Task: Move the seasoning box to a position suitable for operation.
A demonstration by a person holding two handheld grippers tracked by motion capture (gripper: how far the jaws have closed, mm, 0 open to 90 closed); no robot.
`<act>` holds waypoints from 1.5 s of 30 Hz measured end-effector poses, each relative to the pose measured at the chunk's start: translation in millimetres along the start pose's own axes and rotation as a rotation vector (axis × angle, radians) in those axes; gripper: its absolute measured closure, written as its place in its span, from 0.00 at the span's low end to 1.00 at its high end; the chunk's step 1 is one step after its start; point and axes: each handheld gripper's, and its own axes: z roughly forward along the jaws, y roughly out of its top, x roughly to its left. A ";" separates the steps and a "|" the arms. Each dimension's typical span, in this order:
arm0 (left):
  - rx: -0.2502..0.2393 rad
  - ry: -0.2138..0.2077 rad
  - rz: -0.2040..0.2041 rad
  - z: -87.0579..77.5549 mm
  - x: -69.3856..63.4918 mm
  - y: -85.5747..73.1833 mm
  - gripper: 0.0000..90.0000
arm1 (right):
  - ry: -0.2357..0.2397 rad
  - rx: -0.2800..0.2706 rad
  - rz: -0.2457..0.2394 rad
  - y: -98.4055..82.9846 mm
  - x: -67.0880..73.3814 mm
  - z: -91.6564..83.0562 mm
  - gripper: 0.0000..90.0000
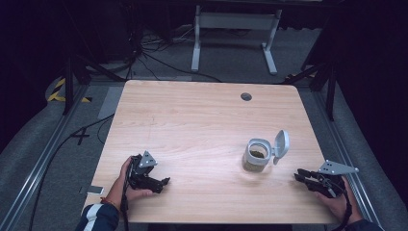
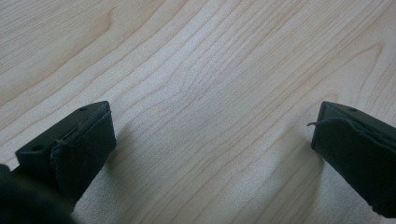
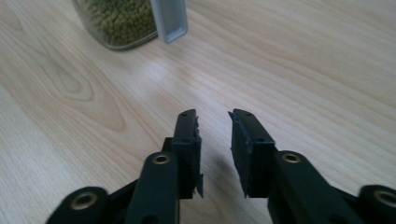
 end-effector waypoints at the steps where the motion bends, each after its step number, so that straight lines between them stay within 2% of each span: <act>1: 0.001 -0.001 0.000 -0.1 0.0 0.0 0.00 | -0.007 0.001 0.002 1.2 0.3 -0.8 0.86; 8: 0.000 -0.003 0.001 0.0 0.2 0.0 0.00 | -0.027 -0.052 -0.007 16.1 -2.7 -10.5 0.99; 12: 0.000 -0.002 0.001 0.0 0.2 0.1 0.00 | -0.032 -0.079 -0.015 25.2 -2.9 -15.7 1.00; 22: 0.000 -0.003 0.000 0.0 0.2 0.0 0.00 | -0.040 -0.138 -0.077 61.9 0.0 -23.5 1.00; 27: 0.000 -0.003 0.001 0.0 0.2 0.0 0.00 | -0.034 -0.169 -0.106 84.8 5.4 -22.1 1.00; 35: 0.000 -0.002 0.001 0.0 0.1 0.0 0.00 | -0.031 -0.182 -0.149 116.5 17.6 -12.2 1.00; 45: 0.000 -0.003 0.001 0.0 0.2 0.0 0.00 | -0.028 -0.174 -0.151 119.7 20.4 -6.6 1.00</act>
